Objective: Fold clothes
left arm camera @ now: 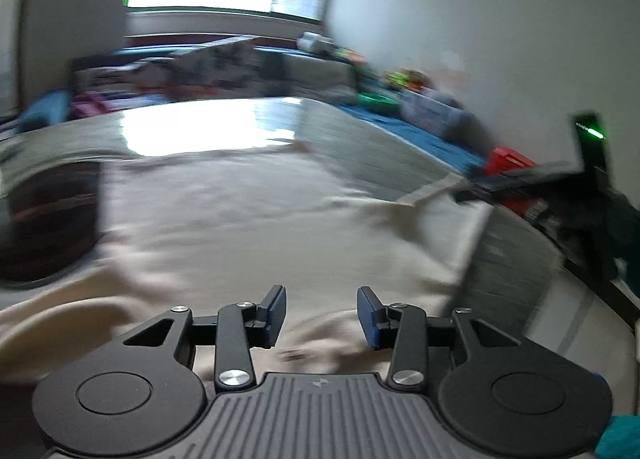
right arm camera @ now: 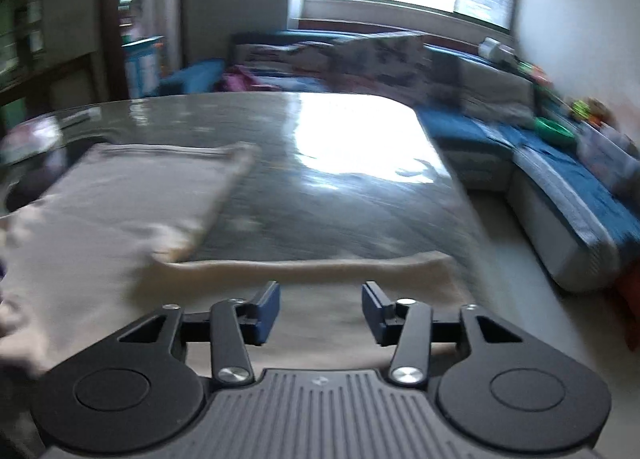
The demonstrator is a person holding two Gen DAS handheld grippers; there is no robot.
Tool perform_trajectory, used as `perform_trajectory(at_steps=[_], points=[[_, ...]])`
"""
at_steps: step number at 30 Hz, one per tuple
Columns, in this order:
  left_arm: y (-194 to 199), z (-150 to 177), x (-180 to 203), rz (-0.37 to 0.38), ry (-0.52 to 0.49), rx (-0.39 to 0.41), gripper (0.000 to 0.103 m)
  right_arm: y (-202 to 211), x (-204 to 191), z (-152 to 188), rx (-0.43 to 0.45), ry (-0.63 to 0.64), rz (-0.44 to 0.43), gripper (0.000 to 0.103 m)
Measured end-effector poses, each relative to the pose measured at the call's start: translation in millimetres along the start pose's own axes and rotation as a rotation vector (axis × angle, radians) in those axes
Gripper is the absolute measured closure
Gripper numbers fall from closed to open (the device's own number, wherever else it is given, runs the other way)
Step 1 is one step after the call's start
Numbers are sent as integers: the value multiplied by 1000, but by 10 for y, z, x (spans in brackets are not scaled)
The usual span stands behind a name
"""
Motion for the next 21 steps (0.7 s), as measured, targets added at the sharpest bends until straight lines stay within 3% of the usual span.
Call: perform_trajectory(at_steps=[7, 13, 17, 21], points=[[503, -33, -887, -420, 58, 52, 56, 2, -828, -161, 23, 101, -244, 48], [872, 44, -1556, -751, 115, 75, 51, -32, -1272, -117, -7, 168, -356, 47], [984, 123, -1851, -869, 168, 55, 51, -87, -1400, -56, -34, 175, -380, 47], [991, 206, -1949, -873, 186, 29, 53, -93, -1443, 21, -53, 184, -394, 47]])
Point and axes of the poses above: each gripper's, at about its wrist camera, not at the fingertips, and y roughly against the way its jaws point, x to its right, z to its underside, the point moved 4 cm from there along -y, roughly the way its jaws point, and after that the axes turned 15 degrees about x, right-handed, at the moved point
